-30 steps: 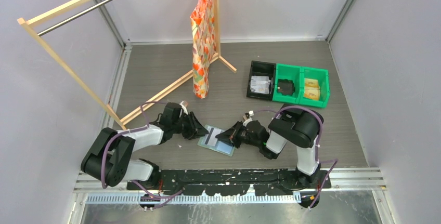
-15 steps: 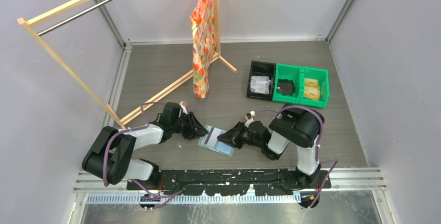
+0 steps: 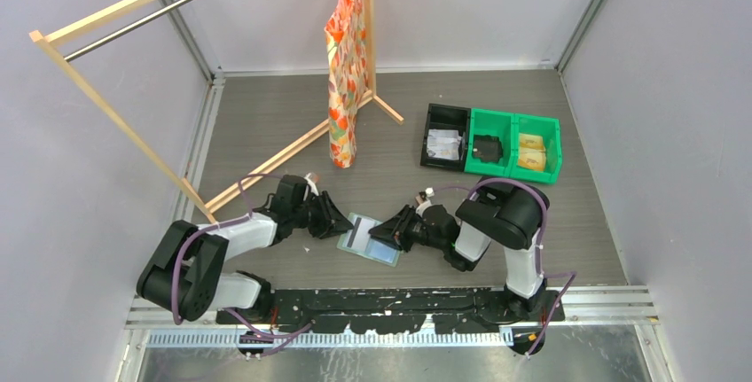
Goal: Take the credit cards out of the card holder
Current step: Remove the credit card from the card holder.
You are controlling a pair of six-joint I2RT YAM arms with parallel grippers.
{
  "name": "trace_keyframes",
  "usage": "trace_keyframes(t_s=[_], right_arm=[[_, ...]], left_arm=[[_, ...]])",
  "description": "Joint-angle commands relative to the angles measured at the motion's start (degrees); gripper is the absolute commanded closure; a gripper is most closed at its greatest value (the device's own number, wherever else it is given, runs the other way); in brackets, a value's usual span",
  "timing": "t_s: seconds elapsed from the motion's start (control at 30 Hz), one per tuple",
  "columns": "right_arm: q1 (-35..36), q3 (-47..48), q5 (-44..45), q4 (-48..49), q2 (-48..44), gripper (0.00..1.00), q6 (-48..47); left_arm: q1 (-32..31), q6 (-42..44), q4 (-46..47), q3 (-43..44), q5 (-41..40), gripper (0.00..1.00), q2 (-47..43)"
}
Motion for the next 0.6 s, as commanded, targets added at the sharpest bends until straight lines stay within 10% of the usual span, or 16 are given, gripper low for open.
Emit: trace_keyframes(t_s=[0.0, 0.57], right_arm=[[-0.1, 0.8, -1.3, -1.9, 2.3, 0.74, 1.5], [1.2, 2.7, -0.9, -4.3, 3.3, 0.8, 0.0]], left_arm=[[0.2, 2.5, -4.2, -0.3, -1.5, 0.68, -0.2], [0.2, 2.1, -3.9, -0.3, -1.1, 0.68, -0.6]])
